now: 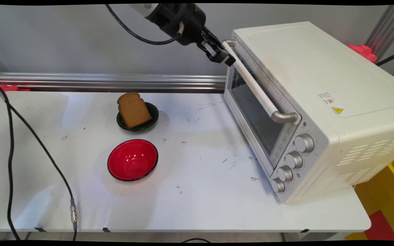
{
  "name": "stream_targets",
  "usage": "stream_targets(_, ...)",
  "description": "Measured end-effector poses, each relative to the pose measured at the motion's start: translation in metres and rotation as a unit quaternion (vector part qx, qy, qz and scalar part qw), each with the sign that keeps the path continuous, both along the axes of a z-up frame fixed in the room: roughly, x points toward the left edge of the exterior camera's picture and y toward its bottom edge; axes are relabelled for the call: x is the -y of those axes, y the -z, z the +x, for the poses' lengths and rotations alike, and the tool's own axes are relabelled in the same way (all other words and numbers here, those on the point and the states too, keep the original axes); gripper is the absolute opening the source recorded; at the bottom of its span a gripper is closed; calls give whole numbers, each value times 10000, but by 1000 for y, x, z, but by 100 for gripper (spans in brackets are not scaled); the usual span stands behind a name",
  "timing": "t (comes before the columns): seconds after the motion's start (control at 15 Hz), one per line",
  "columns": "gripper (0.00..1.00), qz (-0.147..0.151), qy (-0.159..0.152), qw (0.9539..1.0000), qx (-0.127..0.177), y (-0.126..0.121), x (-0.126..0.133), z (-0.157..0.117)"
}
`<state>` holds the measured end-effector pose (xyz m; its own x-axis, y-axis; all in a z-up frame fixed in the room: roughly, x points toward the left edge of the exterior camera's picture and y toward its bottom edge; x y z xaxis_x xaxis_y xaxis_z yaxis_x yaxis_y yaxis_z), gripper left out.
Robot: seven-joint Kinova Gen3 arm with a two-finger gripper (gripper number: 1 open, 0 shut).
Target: Open the oven
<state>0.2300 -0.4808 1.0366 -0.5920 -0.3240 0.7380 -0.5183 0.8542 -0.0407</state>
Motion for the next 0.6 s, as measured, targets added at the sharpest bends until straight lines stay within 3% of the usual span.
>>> stream_targets(0.6,0,171,59,9998,32,4,31,-18)
